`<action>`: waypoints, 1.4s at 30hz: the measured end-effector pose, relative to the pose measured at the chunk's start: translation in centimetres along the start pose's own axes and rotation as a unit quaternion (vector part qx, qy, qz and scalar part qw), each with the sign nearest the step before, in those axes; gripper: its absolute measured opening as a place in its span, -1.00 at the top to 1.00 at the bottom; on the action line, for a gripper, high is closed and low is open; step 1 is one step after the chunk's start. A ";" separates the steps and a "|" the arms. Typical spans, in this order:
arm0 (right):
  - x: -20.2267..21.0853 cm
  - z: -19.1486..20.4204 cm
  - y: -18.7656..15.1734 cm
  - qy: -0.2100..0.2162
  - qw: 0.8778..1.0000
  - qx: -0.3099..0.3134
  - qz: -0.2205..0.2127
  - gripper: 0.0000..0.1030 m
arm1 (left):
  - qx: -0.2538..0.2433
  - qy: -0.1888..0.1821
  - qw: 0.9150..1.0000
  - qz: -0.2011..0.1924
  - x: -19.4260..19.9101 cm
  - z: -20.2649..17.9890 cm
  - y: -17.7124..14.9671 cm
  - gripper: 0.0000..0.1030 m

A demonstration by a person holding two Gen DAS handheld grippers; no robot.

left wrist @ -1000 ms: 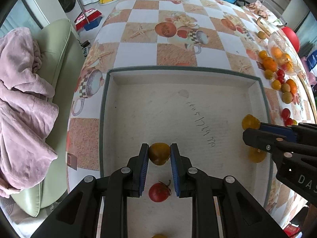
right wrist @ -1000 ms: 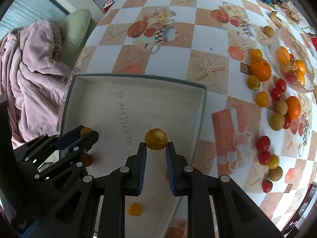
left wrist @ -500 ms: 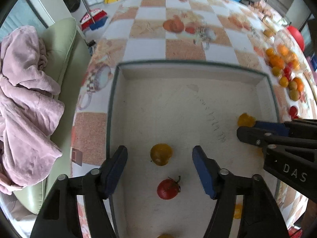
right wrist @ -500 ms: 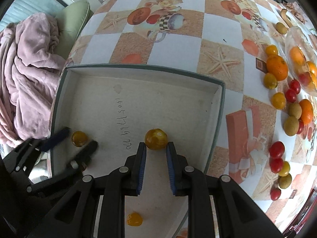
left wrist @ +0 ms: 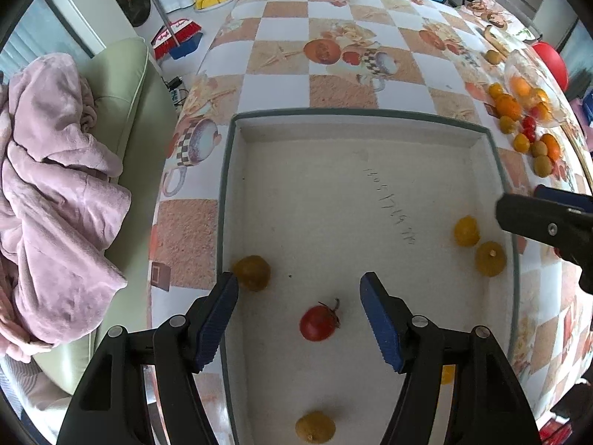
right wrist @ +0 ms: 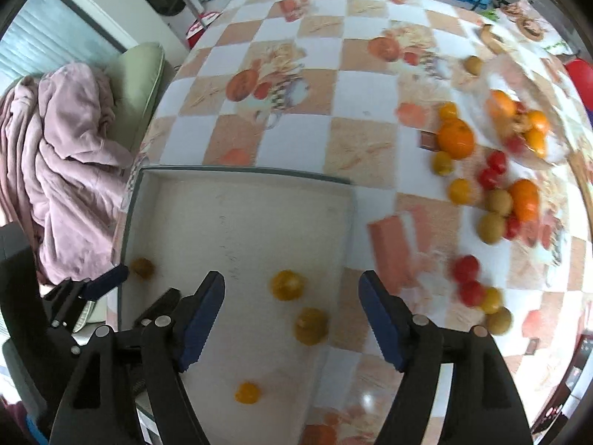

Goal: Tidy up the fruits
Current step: 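Move both grippers back over the remaining fruits on the tablecloth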

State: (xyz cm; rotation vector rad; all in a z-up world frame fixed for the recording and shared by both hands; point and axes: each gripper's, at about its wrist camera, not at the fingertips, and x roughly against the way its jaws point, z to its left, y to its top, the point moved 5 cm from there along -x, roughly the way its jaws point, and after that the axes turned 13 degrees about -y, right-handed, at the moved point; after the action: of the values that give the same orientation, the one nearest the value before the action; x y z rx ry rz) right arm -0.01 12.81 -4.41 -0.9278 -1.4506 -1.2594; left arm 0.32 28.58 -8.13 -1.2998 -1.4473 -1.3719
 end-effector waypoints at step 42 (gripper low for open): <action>-1.0 -18.3 -12.4 -0.047 0.991 -0.122 0.036 -0.51 | -0.088 -0.085 0.992 0.029 -6.4 -21.9 8.0 -0.35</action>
State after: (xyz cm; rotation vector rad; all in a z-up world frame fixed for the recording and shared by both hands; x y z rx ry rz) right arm -8.31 -7.37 -8.44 -1.2070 -1.3419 -1.3740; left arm 6.72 5.27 -9.18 -1.5936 -1.4125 -1.4037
